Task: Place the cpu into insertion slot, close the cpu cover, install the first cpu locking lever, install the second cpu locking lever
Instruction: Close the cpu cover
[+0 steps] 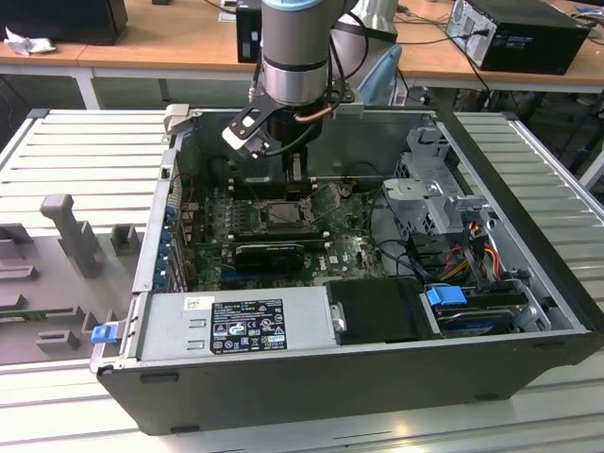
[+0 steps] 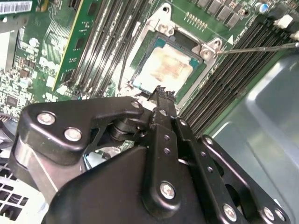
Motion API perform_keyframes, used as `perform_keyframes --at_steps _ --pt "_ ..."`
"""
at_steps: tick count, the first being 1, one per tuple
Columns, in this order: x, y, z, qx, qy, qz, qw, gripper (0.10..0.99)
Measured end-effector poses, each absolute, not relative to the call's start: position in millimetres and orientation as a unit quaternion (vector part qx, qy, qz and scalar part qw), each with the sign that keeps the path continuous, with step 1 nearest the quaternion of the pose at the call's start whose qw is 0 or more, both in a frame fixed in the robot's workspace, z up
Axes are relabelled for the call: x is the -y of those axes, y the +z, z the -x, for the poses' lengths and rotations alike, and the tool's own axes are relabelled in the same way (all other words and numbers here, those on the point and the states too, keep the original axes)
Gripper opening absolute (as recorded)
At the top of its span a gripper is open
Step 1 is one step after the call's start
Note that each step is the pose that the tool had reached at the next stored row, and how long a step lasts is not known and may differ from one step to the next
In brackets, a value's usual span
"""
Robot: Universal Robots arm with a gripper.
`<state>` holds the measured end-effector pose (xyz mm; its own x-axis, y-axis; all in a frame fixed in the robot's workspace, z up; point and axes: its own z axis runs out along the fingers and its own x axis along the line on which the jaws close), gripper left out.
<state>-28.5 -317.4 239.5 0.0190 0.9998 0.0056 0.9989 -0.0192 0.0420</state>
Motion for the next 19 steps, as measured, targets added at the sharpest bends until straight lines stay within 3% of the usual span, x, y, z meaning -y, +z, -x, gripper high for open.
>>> perform_keyframes --at_steps 19 --pt "317 271 12 -0.700 0.012 -0.714 0.009 0.106"
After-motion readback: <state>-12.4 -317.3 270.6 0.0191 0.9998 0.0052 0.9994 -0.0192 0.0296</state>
